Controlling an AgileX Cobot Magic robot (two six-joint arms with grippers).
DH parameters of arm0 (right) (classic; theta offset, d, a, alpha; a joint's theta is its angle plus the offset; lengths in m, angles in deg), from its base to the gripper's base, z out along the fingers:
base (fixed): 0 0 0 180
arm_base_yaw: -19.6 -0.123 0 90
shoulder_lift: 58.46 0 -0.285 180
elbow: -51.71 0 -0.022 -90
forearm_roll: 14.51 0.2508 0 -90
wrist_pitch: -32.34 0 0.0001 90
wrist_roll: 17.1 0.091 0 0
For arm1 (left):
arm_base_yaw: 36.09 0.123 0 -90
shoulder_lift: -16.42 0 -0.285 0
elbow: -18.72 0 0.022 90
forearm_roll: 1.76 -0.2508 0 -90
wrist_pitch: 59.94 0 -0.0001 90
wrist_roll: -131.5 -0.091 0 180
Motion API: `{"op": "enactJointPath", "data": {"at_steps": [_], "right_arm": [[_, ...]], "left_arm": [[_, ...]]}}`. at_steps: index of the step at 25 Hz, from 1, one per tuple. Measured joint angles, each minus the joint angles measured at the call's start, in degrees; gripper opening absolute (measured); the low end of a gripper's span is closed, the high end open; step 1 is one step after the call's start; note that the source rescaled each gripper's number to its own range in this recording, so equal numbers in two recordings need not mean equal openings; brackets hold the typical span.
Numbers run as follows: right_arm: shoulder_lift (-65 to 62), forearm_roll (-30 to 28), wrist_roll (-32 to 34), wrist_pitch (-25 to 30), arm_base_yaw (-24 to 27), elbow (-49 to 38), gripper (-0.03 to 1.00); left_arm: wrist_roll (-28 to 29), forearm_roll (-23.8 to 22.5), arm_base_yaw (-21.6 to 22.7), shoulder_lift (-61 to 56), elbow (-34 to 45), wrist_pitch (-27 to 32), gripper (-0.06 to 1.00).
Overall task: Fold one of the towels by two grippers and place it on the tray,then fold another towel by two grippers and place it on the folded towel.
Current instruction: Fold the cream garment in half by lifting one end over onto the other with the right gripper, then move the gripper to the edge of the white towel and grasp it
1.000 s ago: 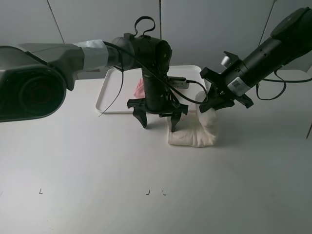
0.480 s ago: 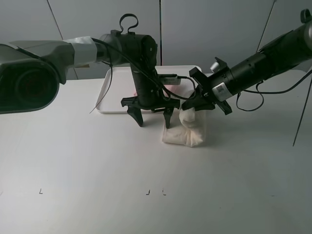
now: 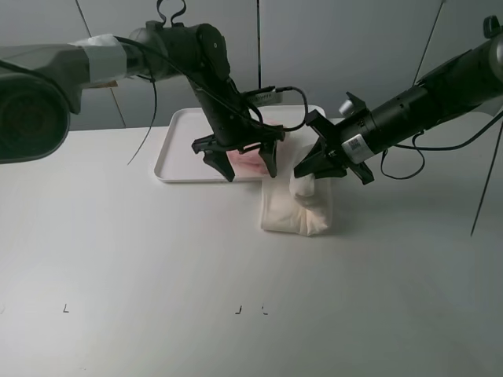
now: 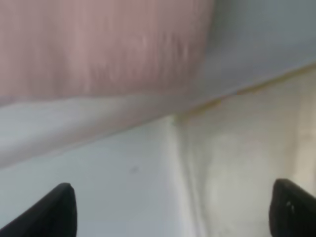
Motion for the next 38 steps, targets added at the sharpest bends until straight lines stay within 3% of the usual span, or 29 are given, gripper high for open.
{"op": "enactJointPath", "data": {"at_steps": [5,12,14,18,20,28,34,38], "right_arm": [[0.0,1.8,0.0,-1.1,-0.1,0.0,0.03],[0.0,3.9,0.0,-6.0,-4.4,-0.1,0.05],[0.0,3.4,-0.1,-7.3,-5.6,-0.1,0.2],[0.0,2.1,-0.1,-8.6,-5.9,-0.1,0.85],[-0.1,1.2,-0.2,-8.8,-5.9,-0.1,0.97],[-2.4,-10.8,6.0,-9.3,-3.8,0.8,0.99],[-2.4,-12.6,6.9,-5.1,2.7,0.6,0.99],[-1.3,-13.0,6.5,-5.1,3.4,-1.0,0.99]], "left_arm": [[-3.2,6.0,4.0,-3.3,-5.5,-0.1,0.99],[-5.4,9.1,5.6,-4.9,-10.7,-0.2,0.99],[-5.7,9.2,5.6,-4.9,-10.8,-0.2,0.99],[-6.2,9.4,5.6,-4.9,-10.8,-0.1,0.99],[-6.2,9.5,5.6,-4.9,-10.8,-0.1,0.99],[-6.3,10.0,5.6,-4.9,-10.8,-0.1,0.99],[-6.4,10.1,5.6,-4.9,-10.8,-0.1,0.99],[-6.4,10.1,5.6,-4.9,-10.8,-0.1,0.99]]}}
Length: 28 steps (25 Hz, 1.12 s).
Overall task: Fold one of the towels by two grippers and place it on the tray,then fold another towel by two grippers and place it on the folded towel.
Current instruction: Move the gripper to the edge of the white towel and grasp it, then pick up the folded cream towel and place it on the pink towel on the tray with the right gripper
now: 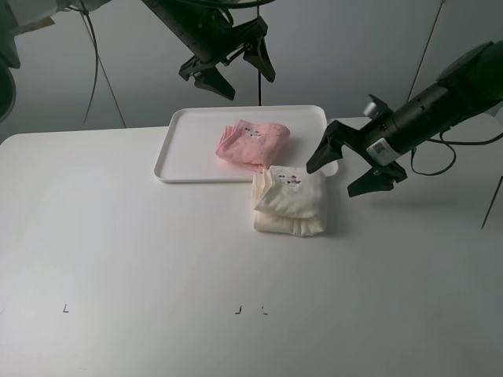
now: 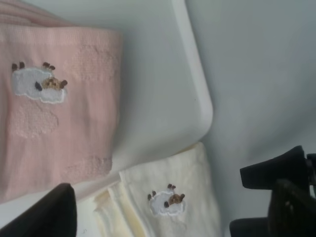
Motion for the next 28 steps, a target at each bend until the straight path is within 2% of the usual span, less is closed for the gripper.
{"op": "enactJointPath", "data": {"at_steps": [7,10,12,15,19,20,23,28], "right_arm": [[5.6,9.5,-6.1,1.9,0.0,-0.2,0.94],[6.2,10.4,-7.0,0.3,0.0,-0.4,0.91],[6.4,10.9,-7.6,-0.4,-0.2,-0.4,0.84],[7.1,11.2,-9.9,-1.1,-1.3,-0.7,0.6],[7.6,11.3,-12.8,-2.0,-3.4,-0.8,0.11],[7.6,11.8,-13.3,-2.0,-3.5,-0.8,0.07],[7.3,12.1,-14.0,-2.0,-3.7,-0.8,0.07],[4.2,11.9,-14.2,-1.2,-3.9,-0.8,0.07]], "left_arm": [[-0.1,0.1,0.0,0.0,0.0,0.0,0.99],[-0.4,0.3,0.0,0.0,0.0,0.0,0.99],[-0.6,0.5,0.0,0.0,0.0,0.0,0.99],[-1.1,0.7,0.0,0.0,0.0,0.0,0.99],[-1.7,1.0,0.0,0.0,0.0,0.0,0.99],[-1.9,1.2,0.0,0.0,0.0,0.0,0.99],[-2.8,2.6,0.0,0.0,0.0,0.0,0.99],[-3.6,2.0,0.0,-0.8,0.0,0.0,0.99]]}}
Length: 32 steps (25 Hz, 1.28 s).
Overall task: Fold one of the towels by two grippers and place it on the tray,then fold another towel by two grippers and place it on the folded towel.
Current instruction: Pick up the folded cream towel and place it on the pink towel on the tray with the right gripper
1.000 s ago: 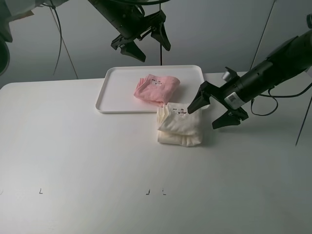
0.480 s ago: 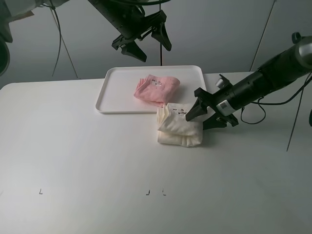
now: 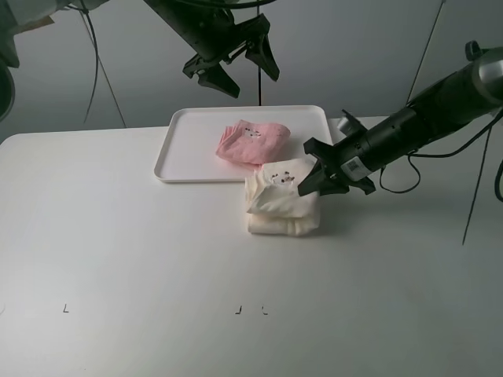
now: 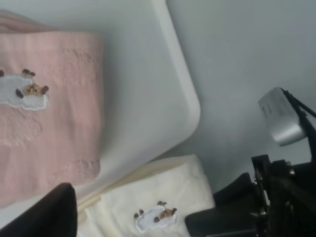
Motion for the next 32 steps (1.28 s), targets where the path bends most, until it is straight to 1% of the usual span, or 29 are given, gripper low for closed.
{"op": "enactJointPath", "data": {"at_steps": [4,6,7,9,10,11,13,16,18,20,22,24,27,32], "right_arm": [[-2.2,-0.3,0.0,0.6,0.0,0.0,0.07],[-2.6,-0.3,0.0,1.7,0.0,0.0,0.07],[-2.7,-0.3,0.0,2.4,0.0,0.0,0.07],[-2.7,-0.3,0.0,3.4,0.0,0.0,0.07],[-2.7,-0.1,0.0,3.9,0.0,0.0,0.07],[-2.7,0.1,0.0,4.0,0.0,0.0,0.07],[-2.9,0.6,0.0,4.3,0.0,0.0,0.07],[-3.2,0.7,-0.1,5.8,0.0,0.9,0.07],[-3.2,0.7,-0.1,7.8,0.0,2.9,0.07],[-3.2,0.7,1.4,9.6,0.0,6.2,0.07],[-3.2,0.5,3.5,10.4,0.0,9.6,0.07],[-3.2,0.4,6.0,11.4,0.0,13.8,0.07],[-2.6,0.4,9.9,13.9,-0.2,21.4,0.07],[2.0,0.6,16.5,14.7,-1.1,34.8,0.07]], "left_arm": [[-1.6,-1.5,0.0,-3.6,0.3,0.1,0.97],[-2.3,-3.3,-0.4,-6.7,2.8,-0.1,0.97],[-3.1,-4.6,-0.6,-9.1,5.4,-0.4,0.97],[-4.2,-7.9,-1.2,-13.5,13.7,-0.6,0.97],[-4.7,-9.3,-1.4,-16.3,18.2,-2.3,0.97],[-5.3,-9.9,-1.7,-19.4,23.0,-4.9,0.97],[-7.0,-10.5,-1.7,-25.9,35.9,-12.7,0.97],[-9.2,-11.1,-1.3,-36.2,50.6,-21.2,0.97],[-9.9,-11.3,-0.9,-41.6,58.2,-25.2,0.97],[-10.1,-11.5,-0.4,-45.0,64.5,-28.4,0.97],[-10.1,-11.7,-0.1,-47.7,68.3,-30.8,0.97],[-10.1,-11.9,0.0,-49.9,70.4,-31.8,0.97],[-10.1,-11.8,0.0,-51.3,71.7,-32.7,0.97],[-10.1,-10.7,0.0,-51.4,73.3,-34.4,0.97]]}}
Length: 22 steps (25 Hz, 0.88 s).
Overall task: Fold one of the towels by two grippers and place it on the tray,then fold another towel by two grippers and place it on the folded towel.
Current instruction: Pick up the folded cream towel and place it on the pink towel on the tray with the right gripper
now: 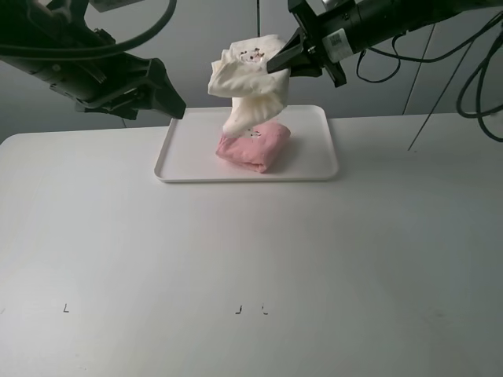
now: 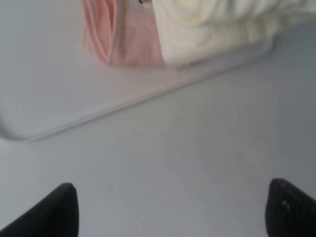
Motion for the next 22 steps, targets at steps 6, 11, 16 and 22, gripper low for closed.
{"op": "enactJointPath", "data": {"at_steps": [6,11,16,22], "right_arm": [[8.3,1.6,3.4,-1.7,-0.2,6.5,0.07],[14.3,5.0,3.7,-5.3,-0.4,6.7,0.07],[17.9,6.2,2.5,-6.9,-0.4,6.7,0.07],[18.1,5.4,0.5,-9.5,-0.4,6.7,0.07]], "left_arm": [[-1.3,0.7,0.0,0.0,0.9,-1.1,0.97],[-2.0,1.0,0.0,0.0,0.9,-1.7,0.97],[-2.7,1.0,0.0,0.0,0.9,-1.7,0.97],[-2.9,1.0,0.0,0.0,0.9,-1.8,0.97]]}}
